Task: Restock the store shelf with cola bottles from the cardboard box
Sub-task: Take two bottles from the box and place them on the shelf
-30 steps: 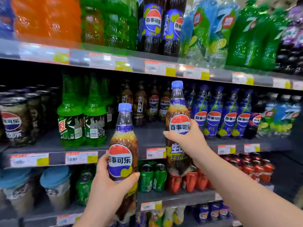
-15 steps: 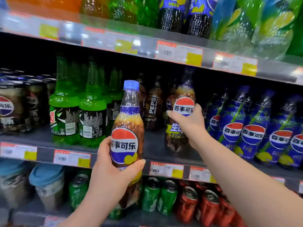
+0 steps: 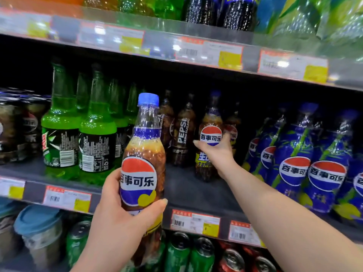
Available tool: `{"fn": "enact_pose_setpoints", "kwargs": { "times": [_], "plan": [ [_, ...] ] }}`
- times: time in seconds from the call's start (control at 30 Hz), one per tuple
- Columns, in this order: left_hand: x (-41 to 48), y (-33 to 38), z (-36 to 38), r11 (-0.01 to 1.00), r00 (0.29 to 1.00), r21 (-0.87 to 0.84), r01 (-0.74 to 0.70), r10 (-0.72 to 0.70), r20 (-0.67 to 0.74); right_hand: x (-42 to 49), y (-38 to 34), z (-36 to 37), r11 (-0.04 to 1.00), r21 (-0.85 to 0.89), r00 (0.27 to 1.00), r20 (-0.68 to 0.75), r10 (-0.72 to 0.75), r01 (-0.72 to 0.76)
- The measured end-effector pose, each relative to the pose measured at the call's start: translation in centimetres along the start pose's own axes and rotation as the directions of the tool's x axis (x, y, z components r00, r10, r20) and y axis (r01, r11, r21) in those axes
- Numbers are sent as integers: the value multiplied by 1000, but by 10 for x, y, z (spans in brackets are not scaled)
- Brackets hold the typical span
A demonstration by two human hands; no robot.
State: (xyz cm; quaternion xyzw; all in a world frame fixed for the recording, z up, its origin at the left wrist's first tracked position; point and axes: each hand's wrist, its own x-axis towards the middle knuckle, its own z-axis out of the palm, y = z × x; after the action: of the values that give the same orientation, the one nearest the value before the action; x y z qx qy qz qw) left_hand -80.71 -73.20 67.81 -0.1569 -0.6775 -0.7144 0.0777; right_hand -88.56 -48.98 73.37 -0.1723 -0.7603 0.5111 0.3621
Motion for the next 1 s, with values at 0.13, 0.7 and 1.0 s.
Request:
{"fn": "enact_pose_setpoints", "kwargs": {
  "times": [0.13, 0.7, 1.0],
  "plan": [
    [3, -1, 4, 1000, 1000, 8, 9, -9, -19, 4, 8, -10, 999, -36, 999, 26, 25, -24],
    [21, 8, 10, 1000, 1000, -7, -16, 15, -15, 22, 7, -1, 963, -268, 997, 60, 53, -35],
    [28, 6, 6, 1000, 1000, 9, 7, -7, -28, 24, 13, 2, 965, -248, 996, 30, 90, -79]
  ]
}}
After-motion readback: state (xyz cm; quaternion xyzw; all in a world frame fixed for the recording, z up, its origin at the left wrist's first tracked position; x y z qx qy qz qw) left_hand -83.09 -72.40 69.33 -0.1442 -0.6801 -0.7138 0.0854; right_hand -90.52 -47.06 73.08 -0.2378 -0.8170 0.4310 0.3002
